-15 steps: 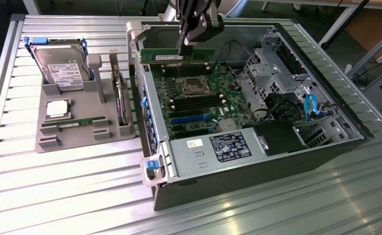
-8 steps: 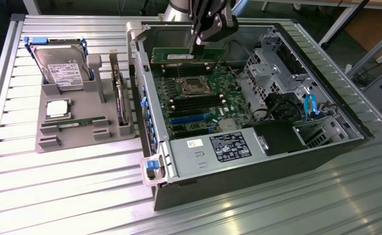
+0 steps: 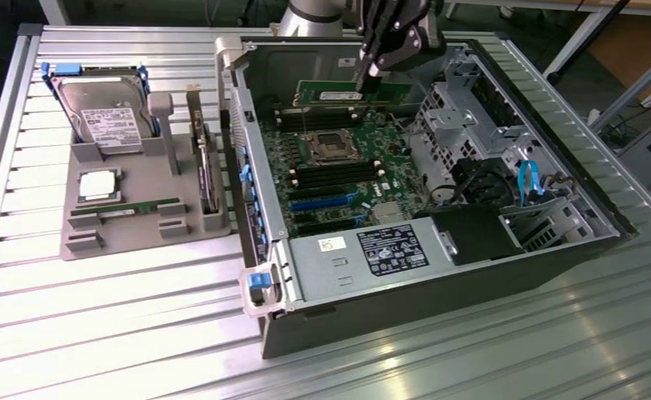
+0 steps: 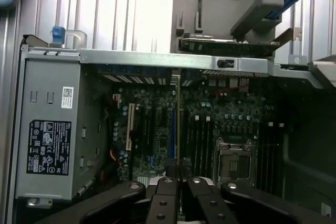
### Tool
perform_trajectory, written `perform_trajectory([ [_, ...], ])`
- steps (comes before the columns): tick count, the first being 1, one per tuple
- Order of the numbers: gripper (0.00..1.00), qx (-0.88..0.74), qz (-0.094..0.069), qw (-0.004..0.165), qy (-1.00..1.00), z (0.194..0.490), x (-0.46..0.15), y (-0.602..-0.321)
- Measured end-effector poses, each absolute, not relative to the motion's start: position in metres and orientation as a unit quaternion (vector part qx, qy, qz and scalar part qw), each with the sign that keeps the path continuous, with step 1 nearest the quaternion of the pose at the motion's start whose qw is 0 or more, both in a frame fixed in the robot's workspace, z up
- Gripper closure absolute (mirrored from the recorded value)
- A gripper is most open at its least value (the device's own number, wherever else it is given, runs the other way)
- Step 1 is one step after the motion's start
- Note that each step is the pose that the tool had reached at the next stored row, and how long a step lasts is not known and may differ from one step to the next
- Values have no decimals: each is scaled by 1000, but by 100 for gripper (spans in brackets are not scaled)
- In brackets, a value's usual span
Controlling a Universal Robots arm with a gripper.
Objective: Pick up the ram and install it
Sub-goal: 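Pick up the ram and move it above insertion slot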
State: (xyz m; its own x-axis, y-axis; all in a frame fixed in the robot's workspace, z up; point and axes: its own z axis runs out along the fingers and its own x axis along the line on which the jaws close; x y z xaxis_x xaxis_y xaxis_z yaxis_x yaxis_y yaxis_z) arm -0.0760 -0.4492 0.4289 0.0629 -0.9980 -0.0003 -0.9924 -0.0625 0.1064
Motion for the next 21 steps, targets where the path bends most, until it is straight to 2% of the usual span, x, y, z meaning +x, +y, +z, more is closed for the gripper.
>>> perform_trajectory([
  [17,87,728,-35,40,-684,426,-21,-449],
  [19,87,728,-26,32,-684,426,-21,-449],
  [21,87,729,-8,18,-685,426,-21,-449],
])
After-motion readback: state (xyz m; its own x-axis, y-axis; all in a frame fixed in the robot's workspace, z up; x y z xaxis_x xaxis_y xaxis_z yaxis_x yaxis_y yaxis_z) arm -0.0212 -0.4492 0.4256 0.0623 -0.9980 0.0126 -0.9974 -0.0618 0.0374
